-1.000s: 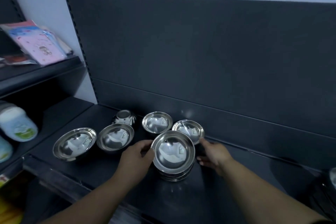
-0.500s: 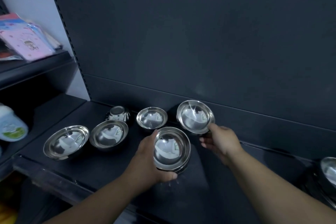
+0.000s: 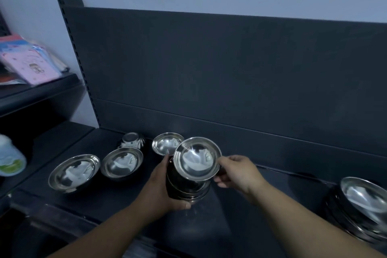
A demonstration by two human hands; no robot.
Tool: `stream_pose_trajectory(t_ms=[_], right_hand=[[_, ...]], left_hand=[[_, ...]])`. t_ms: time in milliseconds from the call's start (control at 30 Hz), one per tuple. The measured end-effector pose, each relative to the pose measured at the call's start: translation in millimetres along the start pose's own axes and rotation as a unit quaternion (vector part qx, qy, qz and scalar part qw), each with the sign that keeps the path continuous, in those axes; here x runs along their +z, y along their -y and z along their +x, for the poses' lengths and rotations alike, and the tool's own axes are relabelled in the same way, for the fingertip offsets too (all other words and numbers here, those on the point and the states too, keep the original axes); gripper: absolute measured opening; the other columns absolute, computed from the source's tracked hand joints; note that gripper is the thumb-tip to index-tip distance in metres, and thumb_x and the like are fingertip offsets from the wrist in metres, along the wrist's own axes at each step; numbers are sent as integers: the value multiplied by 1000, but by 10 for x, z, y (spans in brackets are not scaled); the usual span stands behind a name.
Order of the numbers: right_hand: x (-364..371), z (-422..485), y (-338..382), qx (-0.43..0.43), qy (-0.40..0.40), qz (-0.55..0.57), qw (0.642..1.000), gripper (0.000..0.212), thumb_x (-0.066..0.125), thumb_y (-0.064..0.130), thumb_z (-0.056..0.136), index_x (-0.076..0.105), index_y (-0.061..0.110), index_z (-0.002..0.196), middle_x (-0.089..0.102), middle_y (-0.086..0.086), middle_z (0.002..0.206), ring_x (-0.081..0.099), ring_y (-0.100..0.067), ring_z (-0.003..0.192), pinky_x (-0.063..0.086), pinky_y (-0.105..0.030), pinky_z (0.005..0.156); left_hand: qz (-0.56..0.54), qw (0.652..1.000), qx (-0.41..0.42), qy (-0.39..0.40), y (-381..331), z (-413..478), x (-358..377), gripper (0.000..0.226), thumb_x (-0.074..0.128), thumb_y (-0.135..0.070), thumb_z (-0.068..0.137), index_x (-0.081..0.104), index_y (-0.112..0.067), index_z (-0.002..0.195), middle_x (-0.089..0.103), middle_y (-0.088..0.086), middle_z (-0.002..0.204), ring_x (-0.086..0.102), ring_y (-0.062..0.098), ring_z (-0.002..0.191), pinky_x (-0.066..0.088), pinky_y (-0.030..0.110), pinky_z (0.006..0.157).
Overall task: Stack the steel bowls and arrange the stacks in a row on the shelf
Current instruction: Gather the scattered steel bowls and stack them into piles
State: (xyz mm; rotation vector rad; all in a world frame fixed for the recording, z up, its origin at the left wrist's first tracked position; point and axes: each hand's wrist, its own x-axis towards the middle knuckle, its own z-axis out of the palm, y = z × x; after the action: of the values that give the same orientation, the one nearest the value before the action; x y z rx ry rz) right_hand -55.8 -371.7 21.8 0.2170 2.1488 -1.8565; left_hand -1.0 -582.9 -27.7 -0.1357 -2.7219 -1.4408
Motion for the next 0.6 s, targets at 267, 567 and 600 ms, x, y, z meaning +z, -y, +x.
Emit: stream_pose_trajectory(t_ms=[267, 567, 600], right_hand=[[147, -79, -171, -14, -64, -101, 993, 27, 66, 40, 83, 65, 14, 78, 71, -4, 73, 64, -19, 61, 60, -38, 62], [272, -271, -407, 53, 47, 36, 997, 41, 64, 48, 86, 54, 31, 123, 70, 2, 116, 70, -21, 99, 58, -33, 65], [260, -294, -413, 49, 33, 42, 997, 39, 65, 45, 87, 55, 30, 122, 70, 3, 115, 70, -20, 99, 57, -32, 66]], left_hand=[[-143, 989, -34, 23, -32, -149, -59, 95, 91, -25, 54, 34, -46, 128, 55, -26, 118, 51, -25, 103, 42, -1, 78], [-164, 985, -29, 39, -33, -104, 10, 99, 89, -15, 60, 28, -41, 132, 57, -23, 117, 54, -21, 101, 44, 0, 79], [-164, 985, -26, 41, -48, -100, 29, 96, 89, -15, 61, 28, -42, 131, 57, -25, 116, 54, -22, 100, 43, -1, 78]])
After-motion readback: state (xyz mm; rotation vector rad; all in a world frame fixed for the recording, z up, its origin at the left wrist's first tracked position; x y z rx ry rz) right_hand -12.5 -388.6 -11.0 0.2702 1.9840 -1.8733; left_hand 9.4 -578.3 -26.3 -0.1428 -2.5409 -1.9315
